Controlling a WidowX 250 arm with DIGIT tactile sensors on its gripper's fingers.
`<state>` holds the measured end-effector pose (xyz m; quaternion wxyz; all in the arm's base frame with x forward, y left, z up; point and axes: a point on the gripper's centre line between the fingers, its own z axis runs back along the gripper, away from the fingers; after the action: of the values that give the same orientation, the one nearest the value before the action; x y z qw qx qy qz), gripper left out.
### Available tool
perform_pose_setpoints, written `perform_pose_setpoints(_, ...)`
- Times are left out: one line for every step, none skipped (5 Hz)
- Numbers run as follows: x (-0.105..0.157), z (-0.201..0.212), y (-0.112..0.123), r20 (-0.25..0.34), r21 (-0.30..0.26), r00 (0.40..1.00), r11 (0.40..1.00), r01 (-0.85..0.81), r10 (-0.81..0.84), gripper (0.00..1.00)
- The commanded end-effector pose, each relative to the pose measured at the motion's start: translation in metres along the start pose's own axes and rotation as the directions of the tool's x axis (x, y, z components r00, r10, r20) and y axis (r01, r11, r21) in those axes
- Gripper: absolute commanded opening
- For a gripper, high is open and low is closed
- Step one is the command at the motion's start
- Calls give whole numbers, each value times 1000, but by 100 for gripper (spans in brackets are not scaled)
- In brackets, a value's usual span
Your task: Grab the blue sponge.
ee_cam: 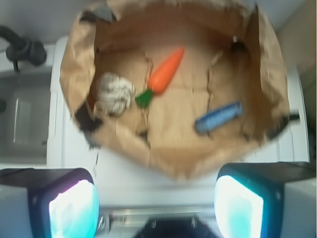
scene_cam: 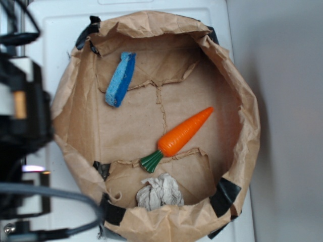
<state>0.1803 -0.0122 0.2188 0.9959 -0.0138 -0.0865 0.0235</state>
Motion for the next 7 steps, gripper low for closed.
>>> perform_pose_setpoints(46,-38,38,-10,7,970,970,-244,244,100)
perform_pose_setpoints(7,-50,64,-93,111,876,879,-463,473,100)
perform_pose_setpoints(7,-50,64,-93,111,876,879,-463,473,100)
perform_pose_setpoints(7,-50,64,-93,111,876,879,-463,473,100)
perform_pose_setpoints(7,-50,64,-93,111,876,879,-463,473,100)
perform_pose_setpoints(7,-50,64,-93,111,876,879,-463,473,100)
perform_pose_setpoints(33,-65,69,-54,106,776,777,-621,628,100)
